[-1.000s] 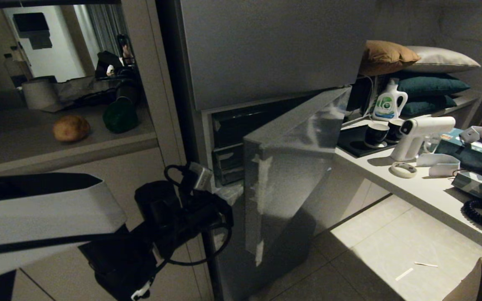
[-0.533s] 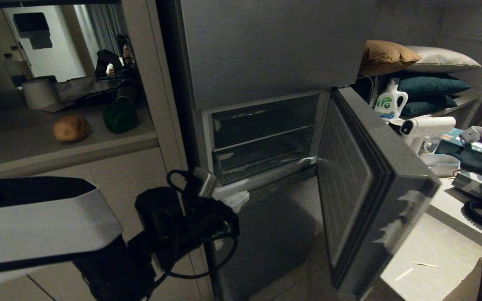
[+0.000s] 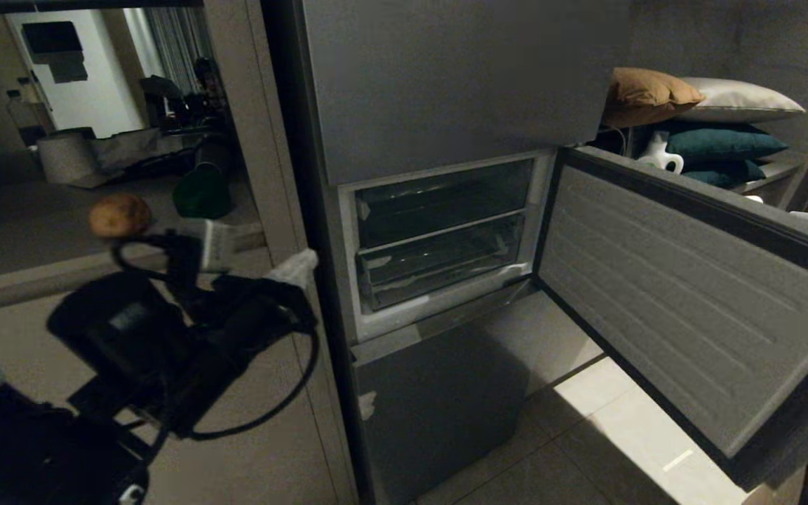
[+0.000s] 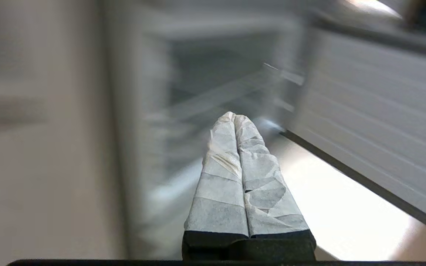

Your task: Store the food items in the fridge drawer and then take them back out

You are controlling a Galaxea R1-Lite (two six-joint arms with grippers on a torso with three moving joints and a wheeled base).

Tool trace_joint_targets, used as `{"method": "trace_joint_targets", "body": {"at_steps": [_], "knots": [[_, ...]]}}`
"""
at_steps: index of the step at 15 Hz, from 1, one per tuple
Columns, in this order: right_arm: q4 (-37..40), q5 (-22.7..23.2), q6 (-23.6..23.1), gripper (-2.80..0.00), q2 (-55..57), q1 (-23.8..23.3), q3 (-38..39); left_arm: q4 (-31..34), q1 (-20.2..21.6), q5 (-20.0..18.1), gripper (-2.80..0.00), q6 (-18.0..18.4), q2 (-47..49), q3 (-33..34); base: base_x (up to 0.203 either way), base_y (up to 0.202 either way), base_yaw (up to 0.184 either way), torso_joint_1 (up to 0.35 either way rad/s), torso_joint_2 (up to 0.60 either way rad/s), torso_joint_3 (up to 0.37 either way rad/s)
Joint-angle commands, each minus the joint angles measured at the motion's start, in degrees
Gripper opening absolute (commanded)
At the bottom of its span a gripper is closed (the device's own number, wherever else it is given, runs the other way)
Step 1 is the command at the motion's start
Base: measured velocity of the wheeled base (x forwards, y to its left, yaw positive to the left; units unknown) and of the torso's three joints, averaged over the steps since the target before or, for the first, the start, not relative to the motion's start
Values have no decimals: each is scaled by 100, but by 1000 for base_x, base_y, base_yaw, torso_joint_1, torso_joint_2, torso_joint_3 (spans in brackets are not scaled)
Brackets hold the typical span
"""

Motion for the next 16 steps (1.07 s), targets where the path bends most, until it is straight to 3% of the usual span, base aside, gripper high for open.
{"method": "trace_joint_targets", "body": {"at_steps": [1,4,6,11,14,16], "knots": [[-7,0,-12,-280,7,7,176,-45,796,112,-280,-48,-885,404,0,0,0,0,0,0],[-7,0,-4,-280,5,4,176,-45,1683,542,-280,-160,-1206,543,0,0,0,0,0,0],[-7,0,-4,-280,7,-2,176,-45,2128,555,-280,-176,-1475,673,0,0,0,0,0,0],[-7,0,-4,-280,7,-2,176,199,2402,308,-280,-173,-2303,1040,0,0,0,0,0,0],[-7,0,-4,-280,7,7,176,1644,2411,308,-280,-159,-3450,939,0,0,0,0,0,0],[-7,0,-4,-280,7,3,176,3227,2426,320,-280,-105,-4571,711,0,0,0,0,0,0]]}}
